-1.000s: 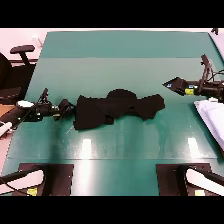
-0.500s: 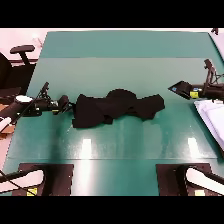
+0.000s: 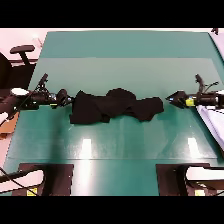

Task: Fold the shirts.

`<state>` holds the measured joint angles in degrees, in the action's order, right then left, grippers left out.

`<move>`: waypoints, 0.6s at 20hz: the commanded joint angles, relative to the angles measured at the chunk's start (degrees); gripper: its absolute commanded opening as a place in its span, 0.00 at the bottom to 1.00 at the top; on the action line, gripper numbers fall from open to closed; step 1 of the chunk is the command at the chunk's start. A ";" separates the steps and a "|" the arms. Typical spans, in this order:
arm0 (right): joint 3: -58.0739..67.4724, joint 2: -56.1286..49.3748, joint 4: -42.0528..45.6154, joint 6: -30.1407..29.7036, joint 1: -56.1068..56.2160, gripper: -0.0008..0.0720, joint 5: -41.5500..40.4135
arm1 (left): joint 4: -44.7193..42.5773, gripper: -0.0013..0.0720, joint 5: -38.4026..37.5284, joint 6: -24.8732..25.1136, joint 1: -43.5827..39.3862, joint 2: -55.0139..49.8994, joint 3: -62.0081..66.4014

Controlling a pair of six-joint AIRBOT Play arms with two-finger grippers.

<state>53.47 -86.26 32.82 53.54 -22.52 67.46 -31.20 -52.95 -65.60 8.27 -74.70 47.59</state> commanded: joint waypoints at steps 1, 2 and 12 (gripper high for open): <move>0.00 -7.72 -7.93 -4.81 4.66 0.69 3.26 | -0.09 0.05 -1.77 0.02 0.00 0.00 0.26; 0.00 -8.35 -9.31 -4.94 6.01 0.61 3.23 | -0.09 0.05 -1.97 0.02 0.00 0.00 0.26; 16.70 6.43 -10.84 1.27 7.26 0.04 5.77 | -4.42 0.05 -13.79 -5.01 8.76 4.02 21.99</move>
<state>61.60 -86.15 22.85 50.24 -14.26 72.64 -34.26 -63.79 -67.37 13.06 -72.75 60.10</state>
